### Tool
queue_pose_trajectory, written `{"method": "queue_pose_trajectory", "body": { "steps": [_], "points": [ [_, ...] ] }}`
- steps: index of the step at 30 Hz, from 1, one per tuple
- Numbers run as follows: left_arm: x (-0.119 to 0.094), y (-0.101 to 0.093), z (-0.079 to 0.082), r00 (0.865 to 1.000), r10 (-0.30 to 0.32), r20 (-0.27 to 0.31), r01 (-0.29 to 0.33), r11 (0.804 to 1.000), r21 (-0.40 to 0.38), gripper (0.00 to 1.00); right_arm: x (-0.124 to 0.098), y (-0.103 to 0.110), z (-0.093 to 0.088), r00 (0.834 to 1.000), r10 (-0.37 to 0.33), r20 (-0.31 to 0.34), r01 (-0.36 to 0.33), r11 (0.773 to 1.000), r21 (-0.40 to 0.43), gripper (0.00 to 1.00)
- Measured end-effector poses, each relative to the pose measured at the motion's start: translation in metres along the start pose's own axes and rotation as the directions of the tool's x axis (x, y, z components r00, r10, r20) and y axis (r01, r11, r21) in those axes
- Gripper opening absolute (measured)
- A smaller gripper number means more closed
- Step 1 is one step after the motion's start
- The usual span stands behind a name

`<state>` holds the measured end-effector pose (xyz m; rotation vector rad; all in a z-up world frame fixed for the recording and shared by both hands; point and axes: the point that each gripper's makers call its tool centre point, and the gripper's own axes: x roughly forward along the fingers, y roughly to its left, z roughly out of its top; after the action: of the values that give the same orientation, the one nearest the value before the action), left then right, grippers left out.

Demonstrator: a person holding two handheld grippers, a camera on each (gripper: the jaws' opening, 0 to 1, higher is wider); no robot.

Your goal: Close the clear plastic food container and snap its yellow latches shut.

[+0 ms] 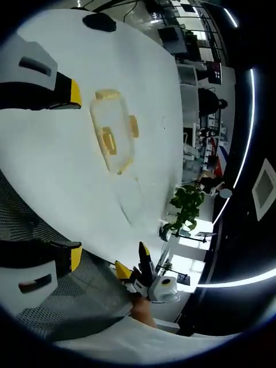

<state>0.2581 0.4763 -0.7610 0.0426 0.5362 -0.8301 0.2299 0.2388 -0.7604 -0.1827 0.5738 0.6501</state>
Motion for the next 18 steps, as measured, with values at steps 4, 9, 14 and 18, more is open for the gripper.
{"method": "queue_pose_trajectory", "body": {
  "steps": [4,9,14,18],
  "points": [
    [0.0004,-0.0001,0.0,1.0,0.0,-0.001,0.0,1.0,0.0,0.95,0.0002,-0.0005,-0.0002,1.0,-0.001,0.0,0.001,1.0,0.001,0.76],
    [0.0009,0.0005,-0.0005,1.0,0.0,-0.002,0.0,1.0,-0.001,0.95,0.0003,-0.0008,-0.0005,1.0,-0.001,-0.002,0.001,1.0,0.003,0.76],
    [0.0012,0.0002,-0.001,1.0,0.0,-0.007,0.0,1.0,-0.002,0.95,0.0002,-0.0014,-0.0007,1.0,-0.002,-0.002,0.002,1.0,0.004,0.76],
    [0.001,-0.0007,-0.0011,1.0,-0.001,-0.008,0.001,1.0,-0.001,0.95,0.0001,-0.0015,-0.0016,1.0,-0.001,-0.003,0.001,1.0,0.008,0.76]
  ]
}}
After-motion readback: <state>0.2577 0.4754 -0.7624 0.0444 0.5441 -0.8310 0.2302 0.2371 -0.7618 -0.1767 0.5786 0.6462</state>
